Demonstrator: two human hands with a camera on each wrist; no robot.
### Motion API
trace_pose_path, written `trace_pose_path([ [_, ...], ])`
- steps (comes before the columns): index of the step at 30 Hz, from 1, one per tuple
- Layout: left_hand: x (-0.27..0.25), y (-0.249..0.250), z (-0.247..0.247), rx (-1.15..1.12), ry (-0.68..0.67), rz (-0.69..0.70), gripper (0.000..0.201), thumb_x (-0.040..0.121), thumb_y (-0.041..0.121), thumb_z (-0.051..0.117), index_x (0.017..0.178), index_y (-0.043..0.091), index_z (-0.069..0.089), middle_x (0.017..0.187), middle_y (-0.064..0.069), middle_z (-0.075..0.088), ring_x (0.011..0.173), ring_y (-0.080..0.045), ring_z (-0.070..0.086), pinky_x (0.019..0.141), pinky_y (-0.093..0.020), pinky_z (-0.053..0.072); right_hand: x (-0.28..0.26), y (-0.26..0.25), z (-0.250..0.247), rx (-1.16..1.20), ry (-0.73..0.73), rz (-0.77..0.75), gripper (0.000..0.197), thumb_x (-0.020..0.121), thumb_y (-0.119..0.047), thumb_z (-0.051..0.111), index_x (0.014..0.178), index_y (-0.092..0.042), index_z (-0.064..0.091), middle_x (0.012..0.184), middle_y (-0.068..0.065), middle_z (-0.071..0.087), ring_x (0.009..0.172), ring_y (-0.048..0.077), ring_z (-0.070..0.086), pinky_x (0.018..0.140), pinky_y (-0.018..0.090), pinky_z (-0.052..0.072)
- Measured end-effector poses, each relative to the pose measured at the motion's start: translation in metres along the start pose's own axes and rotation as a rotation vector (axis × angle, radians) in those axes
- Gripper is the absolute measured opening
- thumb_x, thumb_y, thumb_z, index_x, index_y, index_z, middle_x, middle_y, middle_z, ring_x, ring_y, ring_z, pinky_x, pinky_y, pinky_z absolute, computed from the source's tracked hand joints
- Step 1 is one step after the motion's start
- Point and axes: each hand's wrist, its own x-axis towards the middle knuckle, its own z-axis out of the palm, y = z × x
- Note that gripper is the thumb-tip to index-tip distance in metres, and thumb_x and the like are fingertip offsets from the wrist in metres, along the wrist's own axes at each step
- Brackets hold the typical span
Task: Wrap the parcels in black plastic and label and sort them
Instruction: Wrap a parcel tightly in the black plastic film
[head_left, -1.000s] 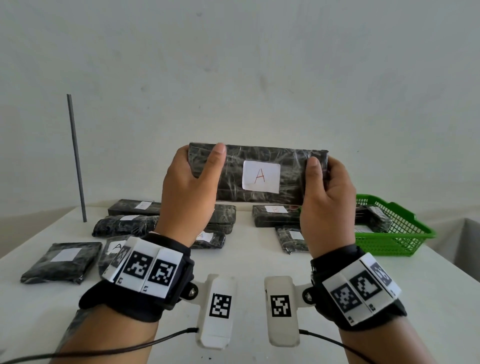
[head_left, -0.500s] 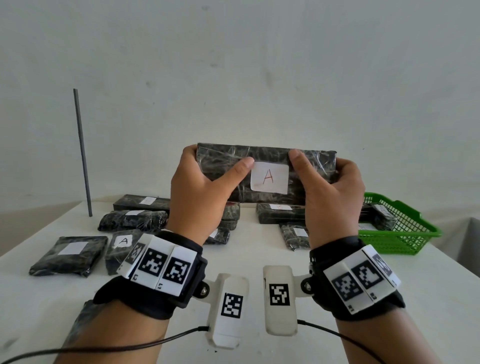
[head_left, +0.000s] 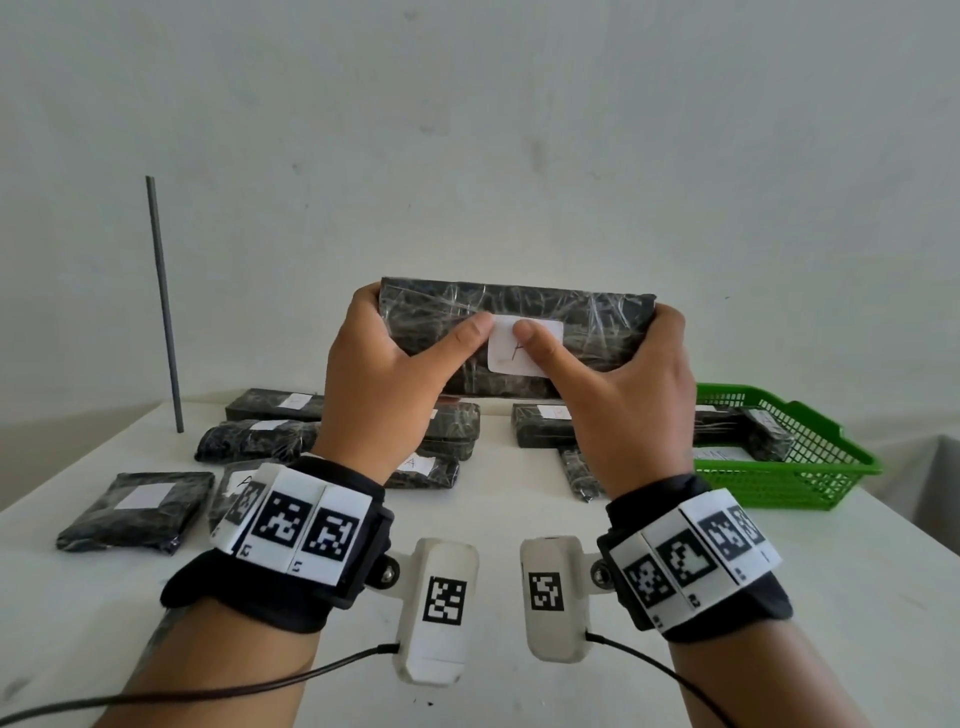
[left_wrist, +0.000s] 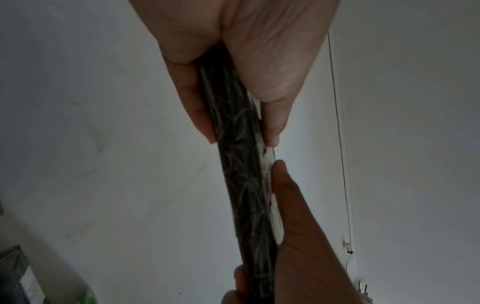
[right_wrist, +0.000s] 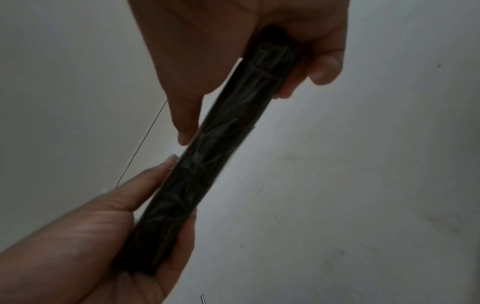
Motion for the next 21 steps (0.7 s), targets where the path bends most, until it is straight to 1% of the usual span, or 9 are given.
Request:
trace_pose_path([
  [1, 0.001, -0.001, -0.001, -0.006, -0.005, -0.007, 0.05, 0.082, 0.049, 0.08, 0.113, 0.014, 0.064, 0.095, 0.008, 0.074, 0.084, 0.002, 0.069, 0.071, -0.007, 0.048, 0.0, 0.0, -0.001, -0.006, 0.001, -0.009, 0.079, 0.065, -0.075, 0.083, 0.115, -0.022, 0.051, 0.105, -0.009, 0.064, 0.091, 0.008, 0.062, 0.073, 0.022, 0.049],
  [4, 0.002, 0.0, -0.005, -0.028, -0.021, -0.013, 0.046, 0.086, 0.054, 0.072, 0.108, 0.014, 0.067, 0.093, 0.006, 0.074, 0.086, -0.004, 0.07, 0.079, -0.021, 0.053, 0.001, 0.0, -0.004, -0.025, 0.006, -0.039, 0.076, 0.066, -0.075, 0.081, 0.11, -0.022, 0.051, 0.095, -0.012, 0.062, 0.081, -0.002, 0.058, 0.063, 0.01, 0.04],
  [6, 0.002, 0.0, -0.007, -0.019, -0.043, 0.005, 0.047, 0.085, 0.057, 0.07, 0.108, 0.015, 0.067, 0.094, 0.006, 0.075, 0.088, -0.005, 0.071, 0.082, -0.027, 0.056, 0.002, 0.001, -0.006, -0.028, 0.011, -0.049, 0.075, 0.066, -0.076, 0.08, 0.108, -0.021, 0.051, 0.091, -0.012, 0.061, 0.076, -0.003, 0.056, 0.059, 0.009, 0.04],
  [9, 0.001, 0.002, -0.008, -0.033, -0.072, 0.019, 0.055, 0.079, 0.062, 0.068, 0.108, 0.016, 0.066, 0.094, 0.007, 0.075, 0.088, -0.004, 0.071, 0.081, -0.022, 0.055, 0.003, 0.0, -0.008, -0.018, 0.016, -0.069, 0.074, 0.065, -0.075, 0.078, 0.108, -0.021, 0.051, 0.089, -0.014, 0.061, 0.074, -0.008, 0.057, 0.06, 0.004, 0.041],
  [11, 0.002, 0.001, -0.008, -0.016, -0.082, 0.037, 0.055, 0.078, 0.061, 0.069, 0.107, 0.015, 0.068, 0.095, 0.006, 0.077, 0.089, -0.004, 0.072, 0.08, -0.022, 0.056, 0.004, 0.0, -0.009, -0.025, 0.018, -0.083, 0.073, 0.065, -0.074, 0.077, 0.107, -0.021, 0.052, 0.085, -0.015, 0.061, 0.071, -0.011, 0.057, 0.06, 0.003, 0.041],
  [14, 0.001, -0.003, -0.008, -0.029, -0.086, 0.041, 0.052, 0.079, 0.06, 0.07, 0.106, 0.015, 0.069, 0.095, 0.005, 0.078, 0.089, -0.005, 0.073, 0.077, -0.018, 0.056, 0.006, -0.001, -0.012, -0.043, 0.018, -0.099, 0.071, 0.068, -0.073, 0.076, 0.107, -0.018, 0.053, 0.082, -0.012, 0.061, 0.066, -0.006, 0.056, 0.058, 0.004, 0.042],
  [16, 0.001, -0.003, -0.008, -0.063, -0.091, 0.039, 0.055, 0.078, 0.058, 0.071, 0.108, 0.013, 0.069, 0.096, 0.004, 0.078, 0.089, -0.005, 0.074, 0.073, -0.016, 0.056, 0.008, 0.0, -0.013, -0.043, 0.026, -0.12, 0.07, 0.069, -0.075, 0.072, 0.105, -0.019, 0.053, 0.08, -0.014, 0.059, 0.068, -0.012, 0.056, 0.058, 0.004, 0.041],
  [19, 0.0, -0.004, -0.005, -0.077, -0.103, 0.044, 0.055, 0.077, 0.055, 0.073, 0.11, 0.011, 0.07, 0.098, 0.003, 0.079, 0.089, -0.005, 0.075, 0.071, -0.019, 0.058, 0.011, 0.003, -0.014, -0.052, 0.024, -0.114, 0.063, 0.074, -0.07, 0.075, 0.103, -0.019, 0.053, 0.079, -0.015, 0.058, 0.07, -0.019, 0.054, 0.058, 0.003, 0.041],
  [21, 0.0, -0.003, -0.006, -0.099, -0.092, 0.037, 0.051, 0.08, 0.054, 0.072, 0.109, 0.011, 0.07, 0.097, 0.002, 0.078, 0.088, -0.005, 0.075, 0.068, -0.014, 0.055, 0.012, 0.005, -0.014, -0.039, 0.021, -0.119, 0.057, 0.08, -0.066, 0.073, 0.104, -0.018, 0.054, 0.079, -0.016, 0.058, 0.071, -0.021, 0.054, 0.059, 0.003, 0.04],
])
